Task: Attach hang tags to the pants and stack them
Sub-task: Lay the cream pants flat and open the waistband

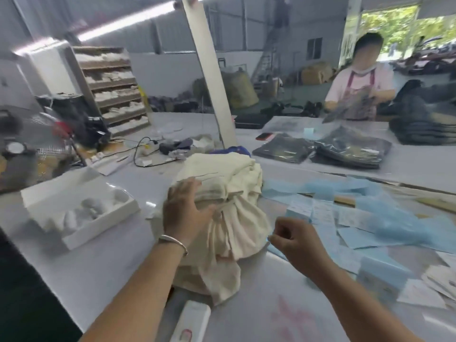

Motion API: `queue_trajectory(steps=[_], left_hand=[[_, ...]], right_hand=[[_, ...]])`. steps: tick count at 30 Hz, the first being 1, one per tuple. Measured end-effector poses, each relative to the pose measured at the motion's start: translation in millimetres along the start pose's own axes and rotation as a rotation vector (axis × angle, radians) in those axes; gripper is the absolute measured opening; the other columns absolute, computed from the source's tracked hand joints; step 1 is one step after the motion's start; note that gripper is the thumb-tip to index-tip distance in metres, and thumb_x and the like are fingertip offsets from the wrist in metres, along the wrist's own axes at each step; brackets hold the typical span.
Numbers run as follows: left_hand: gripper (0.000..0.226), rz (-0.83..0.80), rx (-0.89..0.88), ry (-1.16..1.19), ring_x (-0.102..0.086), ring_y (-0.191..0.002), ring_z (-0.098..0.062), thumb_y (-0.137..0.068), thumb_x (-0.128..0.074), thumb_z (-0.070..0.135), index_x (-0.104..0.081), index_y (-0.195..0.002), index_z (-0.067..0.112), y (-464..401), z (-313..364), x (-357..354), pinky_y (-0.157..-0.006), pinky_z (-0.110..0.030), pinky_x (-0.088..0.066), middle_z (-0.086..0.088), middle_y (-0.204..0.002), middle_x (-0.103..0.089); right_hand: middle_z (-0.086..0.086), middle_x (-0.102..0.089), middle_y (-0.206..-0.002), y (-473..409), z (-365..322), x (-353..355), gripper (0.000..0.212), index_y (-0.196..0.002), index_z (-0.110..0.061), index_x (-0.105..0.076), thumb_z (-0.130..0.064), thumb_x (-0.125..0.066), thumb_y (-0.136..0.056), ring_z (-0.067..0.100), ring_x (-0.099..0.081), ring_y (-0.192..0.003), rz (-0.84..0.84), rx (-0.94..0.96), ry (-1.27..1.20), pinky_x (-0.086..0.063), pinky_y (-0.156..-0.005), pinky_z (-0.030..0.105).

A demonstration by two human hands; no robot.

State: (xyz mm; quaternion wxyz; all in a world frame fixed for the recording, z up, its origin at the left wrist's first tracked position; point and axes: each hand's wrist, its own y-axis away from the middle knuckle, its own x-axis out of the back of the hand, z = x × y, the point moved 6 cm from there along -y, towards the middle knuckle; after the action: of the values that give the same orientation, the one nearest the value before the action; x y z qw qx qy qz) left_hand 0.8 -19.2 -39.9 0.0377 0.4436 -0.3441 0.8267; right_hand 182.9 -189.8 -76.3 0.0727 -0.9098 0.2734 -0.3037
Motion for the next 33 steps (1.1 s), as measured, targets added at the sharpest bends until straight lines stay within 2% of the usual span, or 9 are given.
queue_trajectory(steps=[4, 6, 12, 16, 19, 22, 25, 28, 33], left_hand=[[0.101, -0.454, -0.111, -0.213, -0.006, -0.15, -0.02, -0.075, -0.065, 0.066, -0.011, -0.153, 0.033, -67, -33, -78, -0.12, -0.047, -0.014, 0.004, -0.162, -0.011], [0.096, -0.505, -0.197, -0.198, -0.014, -0.148, -0.021, -0.075, -0.064, 0.066, -0.014, -0.151, 0.036, -80, -33, -108, -0.119, -0.05, -0.015, 0.005, -0.16, -0.019], [0.014, -0.195, -0.123, 0.185, -0.062, -0.085, -0.032, -0.088, -0.063, 0.039, -0.062, -0.083, 0.026, -121, -49, -95, -0.069, -0.031, -0.042, -0.005, -0.086, -0.068], [0.041, -0.02, -0.029, 0.383, -0.052, -0.06, -0.019, -0.091, -0.062, 0.038, -0.045, -0.057, 0.025, -137, -53, -44, -0.056, -0.028, -0.035, 0.007, -0.054, -0.051], [0.037, 0.06, -0.211, 0.514, -0.051, -0.053, -0.001, -0.086, -0.059, 0.051, -0.05, -0.057, 0.031, -125, -37, 2, -0.049, -0.014, -0.035, 0.018, -0.056, -0.057], [0.046, -0.51, -0.375, 0.584, -0.056, -0.074, 0.011, -0.067, -0.06, 0.076, -0.071, -0.089, 0.037, -96, -15, -6, -0.071, -0.017, -0.046, 0.026, -0.08, -0.066], [0.069, -0.96, -0.296, 0.666, -0.053, -0.118, 0.009, -0.059, -0.065, 0.081, -0.061, -0.118, 0.046, -71, -23, -27, -0.096, -0.008, -0.041, 0.027, -0.122, -0.062], [0.016, -0.477, 0.058, 0.595, -0.062, -0.103, -0.002, -0.085, -0.064, 0.054, -0.067, -0.089, 0.039, -95, -77, -36, -0.076, -0.009, -0.043, 0.025, -0.092, -0.068], [0.029, -0.212, 0.547, 0.605, -0.066, -0.079, -0.022, -0.092, -0.061, 0.04, -0.063, -0.091, 0.011, -87, -150, -58, -0.071, -0.033, -0.053, -0.009, -0.093, -0.07]], right_hand=[[0.005, -0.036, -0.056, -68, -2, -62, 0.034, -0.054, -0.012, -0.039, 0.004, -0.065, -0.07, 0.014, -0.035, -0.055, -0.065, -0.114, -0.066, -0.029, -0.055, 0.029], [0.006, -0.041, -0.056, -90, 4, -77, 0.034, -0.054, -0.013, -0.04, 0.0, -0.067, -0.071, 0.016, -0.04, -0.055, -0.064, -0.147, -0.042, -0.032, -0.057, 0.03], [0.01, -0.051, -0.057, -145, 33, -72, 0.026, -0.061, -0.008, -0.047, -0.005, -0.067, -0.078, 0.02, -0.047, -0.054, 0.156, -0.33, -0.149, -0.038, -0.057, 0.032], [0.013, -0.062, -0.068, -174, 35, -71, 0.022, -0.083, -0.003, -0.055, -0.022, -0.061, -0.091, 0.018, -0.053, -0.05, 0.205, -0.489, -0.351, -0.042, -0.048, 0.026], [0.022, -0.071, -0.09, -184, 33, -95, 0.063, -0.106, 0.003, -0.055, -0.058, -0.049, -0.092, 0.03, -0.071, -0.075, -0.037, -0.705, -0.807, -0.056, -0.066, 0.036], [0.021, -0.057, -0.133, -193, 13, -115, 0.08, -0.136, -0.005, -0.048, -0.07, -0.036, -0.09, 0.033, -0.057, -0.122, -0.223, -0.629, -1.201, -0.041, -0.107, 0.046], [0.005, -0.065, -0.122, -198, 16, -114, 0.044, -0.135, -0.009, -0.053, -0.033, -0.048, -0.098, 0.011, -0.068, -0.099, -0.112, -0.581, -1.008, -0.051, -0.091, 0.025], [0.014, -0.071, -0.089, -181, 24, -124, 0.029, -0.11, -0.003, -0.068, -0.014, -0.066, -0.084, 0.029, -0.067, -0.07, -0.265, -0.742, -0.802, -0.055, -0.071, 0.035], [0.021, -0.07, -0.107, -161, 4, -109, 0.037, -0.112, -0.001, -0.069, -0.011, -0.073, -0.077, 0.035, -0.069, -0.087, -0.294, -0.623, -0.881, -0.058, -0.076, 0.042]])
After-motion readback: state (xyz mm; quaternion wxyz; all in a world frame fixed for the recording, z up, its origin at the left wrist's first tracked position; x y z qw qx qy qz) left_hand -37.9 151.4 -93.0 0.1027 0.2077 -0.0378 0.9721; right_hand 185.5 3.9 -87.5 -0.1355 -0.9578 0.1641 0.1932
